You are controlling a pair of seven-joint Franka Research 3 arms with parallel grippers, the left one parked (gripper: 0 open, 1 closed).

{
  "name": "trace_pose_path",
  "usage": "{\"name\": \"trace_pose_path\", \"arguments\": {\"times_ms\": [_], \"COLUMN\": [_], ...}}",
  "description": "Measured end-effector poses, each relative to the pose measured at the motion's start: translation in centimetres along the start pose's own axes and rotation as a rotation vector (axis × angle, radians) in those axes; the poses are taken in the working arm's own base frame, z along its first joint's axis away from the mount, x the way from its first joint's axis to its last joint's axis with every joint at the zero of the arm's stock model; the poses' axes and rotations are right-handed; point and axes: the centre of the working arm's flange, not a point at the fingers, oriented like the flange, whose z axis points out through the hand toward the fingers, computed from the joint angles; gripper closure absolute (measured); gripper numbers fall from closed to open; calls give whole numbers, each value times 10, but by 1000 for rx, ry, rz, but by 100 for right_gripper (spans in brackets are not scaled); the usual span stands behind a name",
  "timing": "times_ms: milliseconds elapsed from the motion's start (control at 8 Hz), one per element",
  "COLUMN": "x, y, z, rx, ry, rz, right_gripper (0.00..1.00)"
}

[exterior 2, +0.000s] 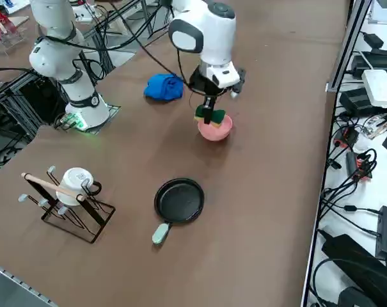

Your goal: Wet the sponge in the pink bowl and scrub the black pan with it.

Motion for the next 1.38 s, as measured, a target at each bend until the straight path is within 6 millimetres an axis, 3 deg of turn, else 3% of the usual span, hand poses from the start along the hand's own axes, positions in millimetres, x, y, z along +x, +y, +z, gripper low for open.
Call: {"name": "trace_pose_path", "arguments": {"times_ms": [375,625,1000,1375], "x": [-8,-8,-7,-23], "y": [105,157,203,243], "z": [-4,18,69,82], "rx": [8,6,-15,-17], "ry": [24,14,15,20], "rz": [-33,-57,-108,-127], "right_gripper": [64,64,64,64]}}
